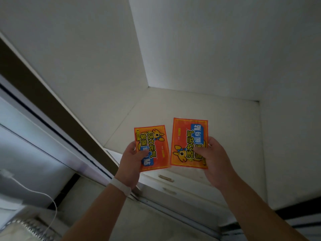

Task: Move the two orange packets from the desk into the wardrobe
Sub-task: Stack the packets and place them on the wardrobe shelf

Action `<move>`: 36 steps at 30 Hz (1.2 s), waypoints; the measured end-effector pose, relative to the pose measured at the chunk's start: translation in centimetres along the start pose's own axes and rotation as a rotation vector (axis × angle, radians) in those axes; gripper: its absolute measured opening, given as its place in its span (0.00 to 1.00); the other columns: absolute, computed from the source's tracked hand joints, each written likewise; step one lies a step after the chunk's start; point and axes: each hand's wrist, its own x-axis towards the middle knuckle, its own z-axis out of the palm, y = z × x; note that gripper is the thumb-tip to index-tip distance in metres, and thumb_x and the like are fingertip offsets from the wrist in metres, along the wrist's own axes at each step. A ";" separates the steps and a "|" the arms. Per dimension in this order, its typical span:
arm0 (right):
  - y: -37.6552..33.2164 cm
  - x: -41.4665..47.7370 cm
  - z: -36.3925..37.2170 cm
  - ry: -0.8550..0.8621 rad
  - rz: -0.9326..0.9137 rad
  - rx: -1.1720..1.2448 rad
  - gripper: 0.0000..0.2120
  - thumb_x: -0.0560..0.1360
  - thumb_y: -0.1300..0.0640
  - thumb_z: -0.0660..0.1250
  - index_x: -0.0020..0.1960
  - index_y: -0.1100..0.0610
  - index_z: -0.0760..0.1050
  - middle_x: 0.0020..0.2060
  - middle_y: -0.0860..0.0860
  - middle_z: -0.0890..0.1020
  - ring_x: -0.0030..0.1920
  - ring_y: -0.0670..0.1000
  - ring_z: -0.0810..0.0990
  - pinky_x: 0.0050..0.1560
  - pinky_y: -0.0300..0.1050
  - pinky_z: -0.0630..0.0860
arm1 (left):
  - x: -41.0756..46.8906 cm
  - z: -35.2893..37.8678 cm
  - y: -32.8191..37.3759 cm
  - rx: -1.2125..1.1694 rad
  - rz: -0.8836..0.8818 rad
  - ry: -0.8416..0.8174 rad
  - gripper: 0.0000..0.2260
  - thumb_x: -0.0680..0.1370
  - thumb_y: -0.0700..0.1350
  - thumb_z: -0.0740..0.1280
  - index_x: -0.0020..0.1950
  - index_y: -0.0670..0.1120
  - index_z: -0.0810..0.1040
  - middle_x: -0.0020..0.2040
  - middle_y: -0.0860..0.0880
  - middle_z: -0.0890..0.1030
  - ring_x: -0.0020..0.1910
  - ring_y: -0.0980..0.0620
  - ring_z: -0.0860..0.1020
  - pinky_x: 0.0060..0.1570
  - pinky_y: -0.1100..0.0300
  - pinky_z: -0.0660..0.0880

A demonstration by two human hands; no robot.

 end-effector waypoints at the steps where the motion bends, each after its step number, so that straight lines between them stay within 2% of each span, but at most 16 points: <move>1: 0.0 0.4 0.1 -0.003 0.003 0.006 0.15 0.73 0.74 0.64 0.53 0.58 0.78 0.42 0.57 0.88 0.40 0.58 0.86 0.46 0.55 0.81 | 0.2 0.3 0.3 0.009 0.008 -0.004 0.11 0.74 0.32 0.65 0.52 0.43 0.77 0.45 0.44 0.85 0.40 0.43 0.84 0.38 0.49 0.82; 10: -0.2 3.3 0.8 0.000 0.027 0.012 0.15 0.73 0.73 0.64 0.54 0.58 0.78 0.42 0.56 0.88 0.40 0.57 0.86 0.45 0.54 0.82 | 4.0 1.4 0.6 0.047 0.000 -0.002 0.11 0.73 0.32 0.65 0.53 0.43 0.76 0.45 0.42 0.85 0.40 0.42 0.83 0.40 0.46 0.82; 13: -0.4 4.8 1.6 0.021 0.029 -0.016 0.15 0.73 0.73 0.64 0.54 0.58 0.78 0.42 0.56 0.88 0.41 0.58 0.87 0.46 0.56 0.82 | 6.3 1.6 1.0 0.049 0.003 -0.049 0.11 0.73 0.32 0.65 0.54 0.41 0.76 0.47 0.40 0.84 0.41 0.42 0.83 0.41 0.46 0.82; 16: -0.5 6.3 2.6 0.063 0.019 -0.051 0.15 0.73 0.73 0.65 0.55 0.58 0.78 0.44 0.57 0.88 0.43 0.59 0.86 0.49 0.59 0.82 | 9.2 1.6 1.2 0.051 0.008 -0.114 0.11 0.74 0.32 0.65 0.54 0.42 0.77 0.47 0.42 0.85 0.41 0.43 0.83 0.39 0.48 0.82; 21: -0.1 8.8 5.7 0.159 -0.027 -0.060 0.15 0.73 0.73 0.66 0.53 0.57 0.78 0.48 0.60 0.87 0.47 0.63 0.85 0.54 0.65 0.80 | 13.8 0.9 1.6 0.030 -0.042 -0.230 0.11 0.75 0.34 0.64 0.57 0.40 0.77 0.52 0.38 0.83 0.46 0.39 0.81 0.47 0.41 0.79; 25: 0.9 10.8 9.3 0.249 -0.060 -0.131 0.14 0.73 0.72 0.67 0.49 0.54 0.78 0.42 0.55 0.88 0.43 0.60 0.86 0.52 0.65 0.81 | 16.8 -0.6 2.6 -0.057 -0.091 -0.305 0.09 0.78 0.37 0.61 0.56 0.40 0.76 0.50 0.40 0.83 0.42 0.45 0.82 0.47 0.46 0.79; 29: 1.8 12.0 12.6 0.310 -0.103 -0.259 0.13 0.73 0.70 0.69 0.49 0.53 0.77 0.47 0.58 0.87 0.47 0.62 0.87 0.50 0.62 0.83 | 19.4 -2.0 3.3 -0.097 -0.127 -0.374 0.12 0.80 0.45 0.60 0.56 0.42 0.78 0.47 0.43 0.84 0.41 0.47 0.83 0.43 0.49 0.81; 34: 2.3 12.8 14.7 0.363 -0.122 -0.320 0.12 0.73 0.68 0.70 0.50 0.54 0.77 0.47 0.58 0.87 0.45 0.60 0.87 0.48 0.60 0.84 | 21.0 -3.1 3.9 -0.063 -0.159 -0.461 0.21 0.75 0.52 0.63 0.61 0.38 0.75 0.56 0.35 0.81 0.52 0.36 0.80 0.52 0.36 0.76; 36: 2.2 13.0 14.9 0.382 -0.128 -0.315 0.11 0.73 0.68 0.70 0.51 0.54 0.76 0.47 0.58 0.87 0.44 0.59 0.88 0.46 0.57 0.84 | 21.5 -3.1 3.8 -0.067 -0.175 -0.479 0.19 0.76 0.49 0.64 0.61 0.37 0.74 0.57 0.33 0.79 0.54 0.34 0.79 0.53 0.35 0.76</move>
